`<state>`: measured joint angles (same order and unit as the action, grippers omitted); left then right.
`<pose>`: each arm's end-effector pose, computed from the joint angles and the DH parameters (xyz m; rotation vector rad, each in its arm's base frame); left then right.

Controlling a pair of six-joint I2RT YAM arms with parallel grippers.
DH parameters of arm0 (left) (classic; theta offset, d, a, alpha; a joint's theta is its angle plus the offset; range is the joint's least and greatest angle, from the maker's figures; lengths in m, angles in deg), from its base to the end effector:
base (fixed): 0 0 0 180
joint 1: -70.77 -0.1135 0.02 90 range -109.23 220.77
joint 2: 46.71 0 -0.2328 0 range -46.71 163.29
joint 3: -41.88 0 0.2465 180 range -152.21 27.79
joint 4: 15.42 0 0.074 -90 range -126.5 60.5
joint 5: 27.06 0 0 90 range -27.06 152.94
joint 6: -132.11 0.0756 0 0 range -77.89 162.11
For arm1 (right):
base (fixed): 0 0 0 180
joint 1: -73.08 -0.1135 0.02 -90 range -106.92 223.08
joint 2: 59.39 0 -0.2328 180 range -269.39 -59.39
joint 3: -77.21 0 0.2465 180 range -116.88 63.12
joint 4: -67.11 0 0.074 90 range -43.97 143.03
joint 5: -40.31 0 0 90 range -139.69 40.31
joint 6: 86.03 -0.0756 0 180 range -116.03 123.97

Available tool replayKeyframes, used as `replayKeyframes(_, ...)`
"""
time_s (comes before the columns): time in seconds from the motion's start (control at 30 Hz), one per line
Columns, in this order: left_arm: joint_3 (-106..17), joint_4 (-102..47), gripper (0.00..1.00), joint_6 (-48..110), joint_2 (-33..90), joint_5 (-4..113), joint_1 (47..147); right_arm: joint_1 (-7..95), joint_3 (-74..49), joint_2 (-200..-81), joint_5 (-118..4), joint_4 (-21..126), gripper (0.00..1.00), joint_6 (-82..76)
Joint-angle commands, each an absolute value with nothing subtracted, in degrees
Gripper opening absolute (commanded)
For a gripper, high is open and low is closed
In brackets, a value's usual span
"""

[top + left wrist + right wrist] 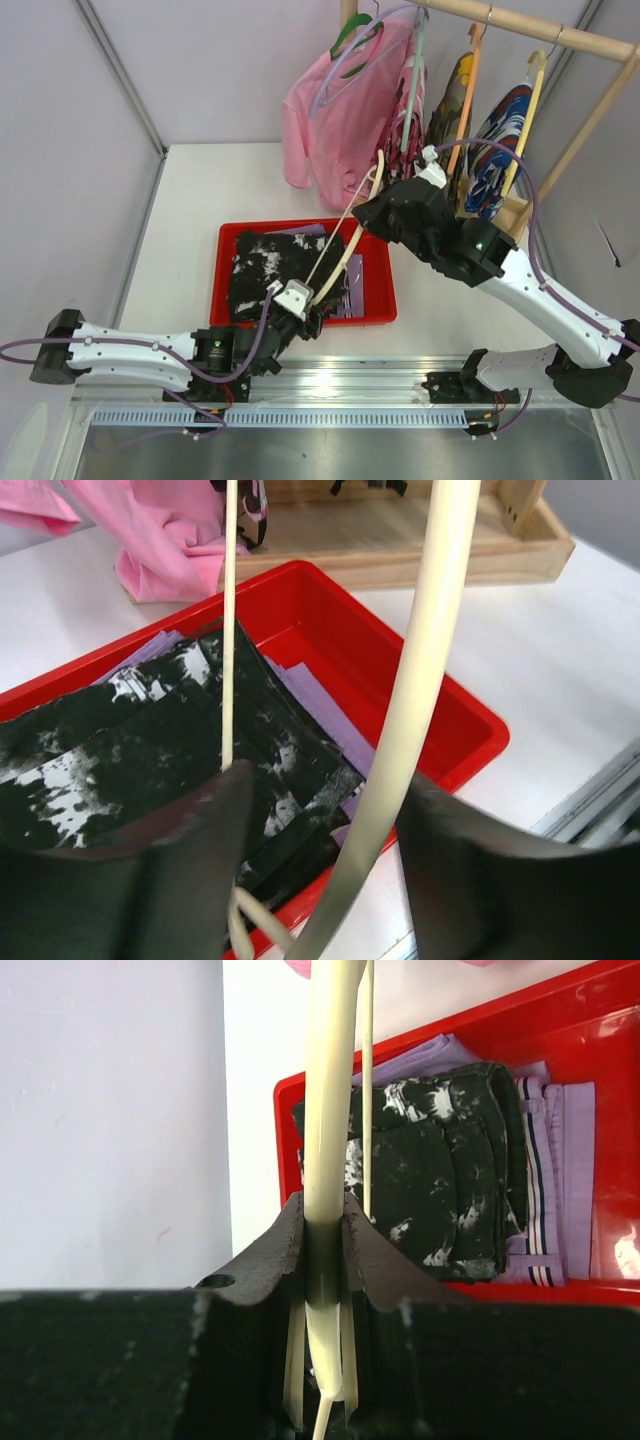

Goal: Remove the trousers from the hanger
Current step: Pass the hanger from the left arm to the right, then pass the hanger from the right arm to the left

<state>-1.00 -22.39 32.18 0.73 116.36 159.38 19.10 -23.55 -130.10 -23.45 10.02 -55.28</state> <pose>0.0661 -0.2234 0.2416 0.5004 1.6366 -0.4598 0.1933 0.2091 0.3922 0.3887 2.0458 0.7896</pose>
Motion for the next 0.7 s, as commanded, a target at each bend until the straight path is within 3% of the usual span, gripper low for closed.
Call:
replayKeyframes(0.0,-1.47,-16.41,0.57,34.20,1.10,117.87,158.92,19.20,-23.28,-129.08,-23.41,12.42,0.00,-59.05)
replayKeyframes(0.07,-1.91,-16.49,0.49,34.90,2.41,117.26,158.48,19.20,-22.66,-128.91,-23.41,12.86,0.00,-59.23)
replayKeyframes(0.1,-2.17,-16.58,0.39,34.90,2.68,116.90,158.39,19.20,-22.40,-128.82,-23.76,13.12,0.00,-58.88)
replayKeyframes(0.23,-3.50,-18.34,0.23,31.14,2.78,113.48,156.73,19.20,-21.78,-128.47,-25.08,15.40,0.03,-57.47)
replayKeyframes(0.27,-3.41,-18.25,0.20,30.43,2.43,112.34,155.94,19.20,-21.87,-128.29,-25.52,15.84,0.08,-57.03)
replayKeyframes(0.3,-3.15,-17.99,0.16,29.64,1.29,111.03,155.67,19.20,-22.04,-128.47,-25.96,16.11,0.24,-56.16)
replayKeyframes(0.37,-2.36,-17.03,0.13,28.14,-0.12,109.44,154.71,19.20,-22.22,-128.29,-26.92,16.72,0.33,-55.45)
replayKeyframes(0.5,-2.26,-17.98,0.08,24.89,-4.16,106.27,152.51,19.20,-22.66,-128.20,-28.95,17.43,0.66,-52.82)
replayKeyframes(0.6,-3.93,-21.58,0.06,21.11,-7.06,102.41,149.61,19.20,-22.49,-127.16,-29.04,17.17,0.78,-50.88)
replayKeyframes(0.67,-5.07,-23.17,0.05,19.35,-8.73,99.68,147.94,19.20,-21.35,-125.84,-27.99,17.43,0.79,-48.69)
